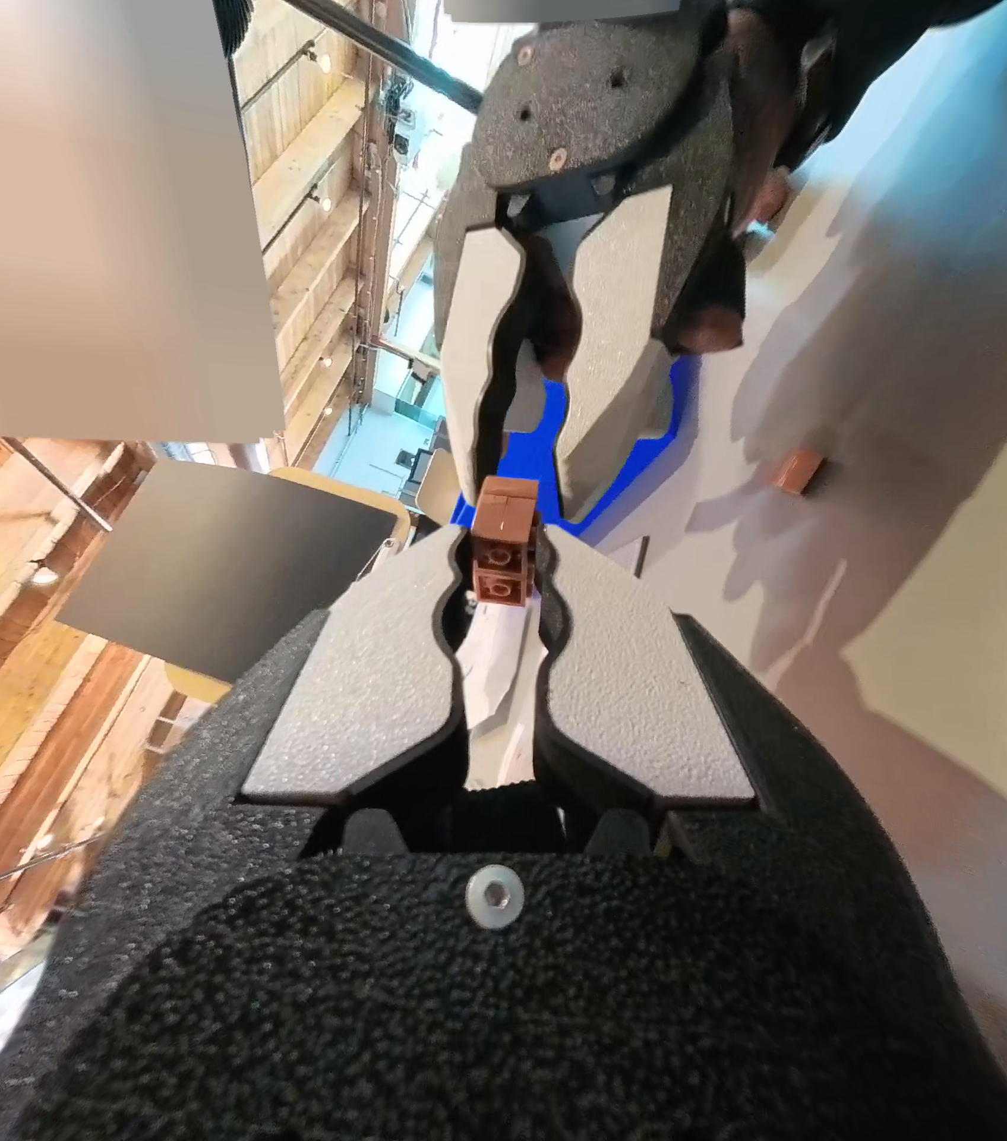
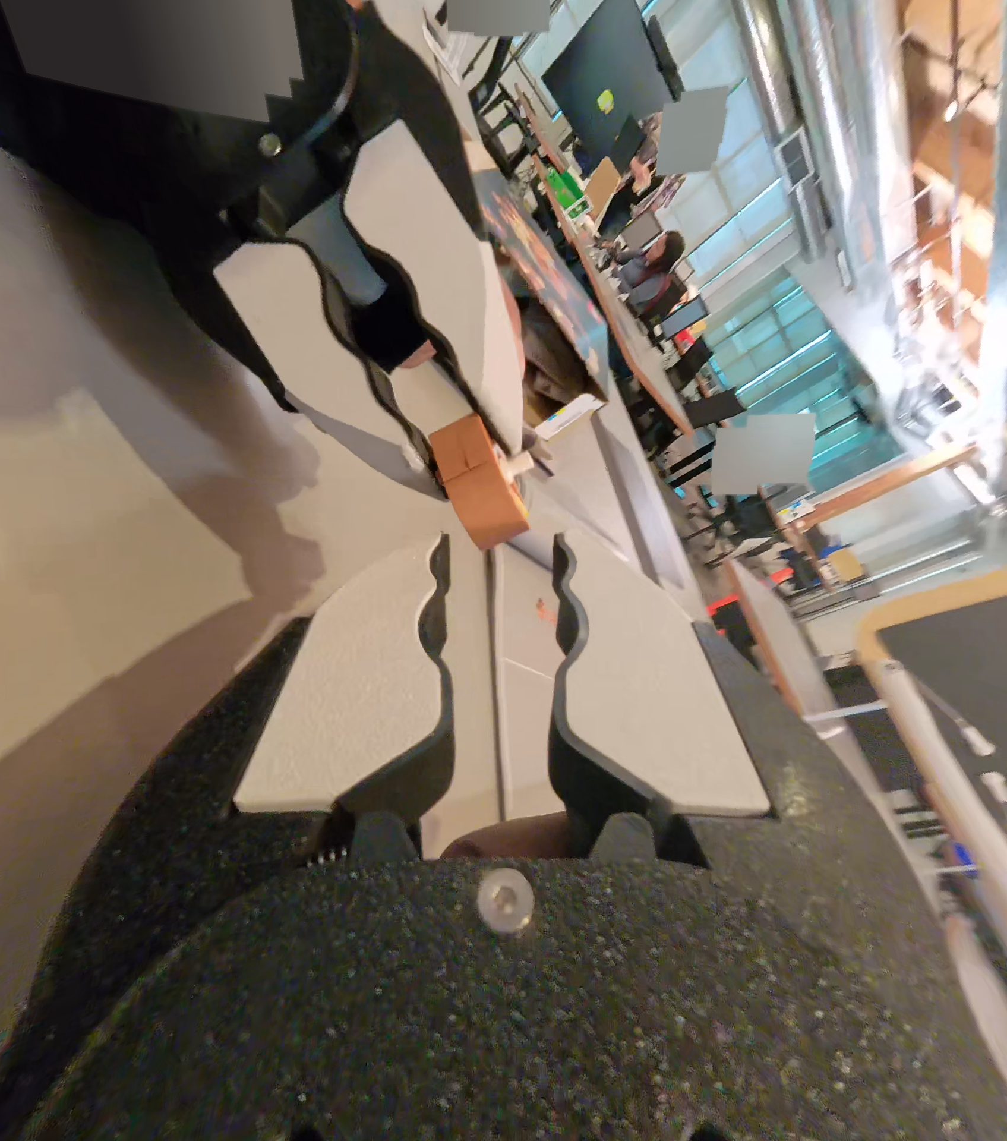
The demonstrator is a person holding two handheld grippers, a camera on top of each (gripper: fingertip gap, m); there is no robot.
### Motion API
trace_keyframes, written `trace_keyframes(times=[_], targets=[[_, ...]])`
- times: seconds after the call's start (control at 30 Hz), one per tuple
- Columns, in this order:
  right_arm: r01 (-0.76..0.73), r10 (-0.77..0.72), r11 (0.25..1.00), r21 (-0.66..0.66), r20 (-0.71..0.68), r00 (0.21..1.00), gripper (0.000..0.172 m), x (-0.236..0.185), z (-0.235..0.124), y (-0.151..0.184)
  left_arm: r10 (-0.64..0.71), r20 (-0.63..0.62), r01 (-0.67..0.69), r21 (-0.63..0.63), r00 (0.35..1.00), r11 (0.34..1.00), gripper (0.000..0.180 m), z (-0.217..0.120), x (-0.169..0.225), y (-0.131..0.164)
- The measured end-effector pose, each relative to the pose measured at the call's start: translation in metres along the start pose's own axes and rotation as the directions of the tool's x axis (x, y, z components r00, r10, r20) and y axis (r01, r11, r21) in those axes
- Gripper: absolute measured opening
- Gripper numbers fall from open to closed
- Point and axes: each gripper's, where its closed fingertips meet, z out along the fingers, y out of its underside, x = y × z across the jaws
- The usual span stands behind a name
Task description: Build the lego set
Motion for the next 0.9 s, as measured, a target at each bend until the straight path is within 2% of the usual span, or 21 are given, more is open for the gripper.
trace_keyframes(times=[0.13, 0.23, 0.33, 0.43, 0.63, 0.9], targets=[[-0.237, 0.238, 0.971, -0.020, 0.098, 0.966, 0.035, -0.004, 0.003, 0.003, 0.085, 0.062, -0.081, -0.069, 0.994, 0.994, 0.018, 0.001, -0.007, 0.008], [-0.438, 0.434, 0.899, -0.005, 0.150, 0.888, 0.036, -0.004, 0.005, -0.004, 0.171, 0.098, -0.160, -0.109, 0.980, 0.981, 0.018, 0.001, -0.010, 0.010], [-0.567, 0.559, 0.823, 0.017, 0.150, 0.815, 0.036, 0.001, 0.007, -0.010, 0.242, 0.112, -0.223, -0.157, 0.964, 0.962, 0.018, 0.002, -0.012, 0.014], [-0.602, 0.597, 0.798, 0.026, 0.098, 0.796, 0.037, 0.006, 0.009, -0.011, 0.286, 0.118, -0.258, -0.205, 0.951, 0.944, 0.018, 0.003, -0.013, 0.019], [-0.619, 0.619, 0.785, -0.002, -0.017, 0.785, 0.037, 0.007, 0.015, -0.005, 0.305, 0.125, -0.274, -0.216, 0.944, 0.937, 0.018, 0.004, -0.012, 0.019], [-0.647, 0.643, 0.762, -0.029, -0.085, 0.761, 0.038, 0.004, 0.019, 0.000, 0.347, 0.118, -0.311, -0.248, 0.931, 0.918, 0.018, 0.008, -0.007, 0.018]])
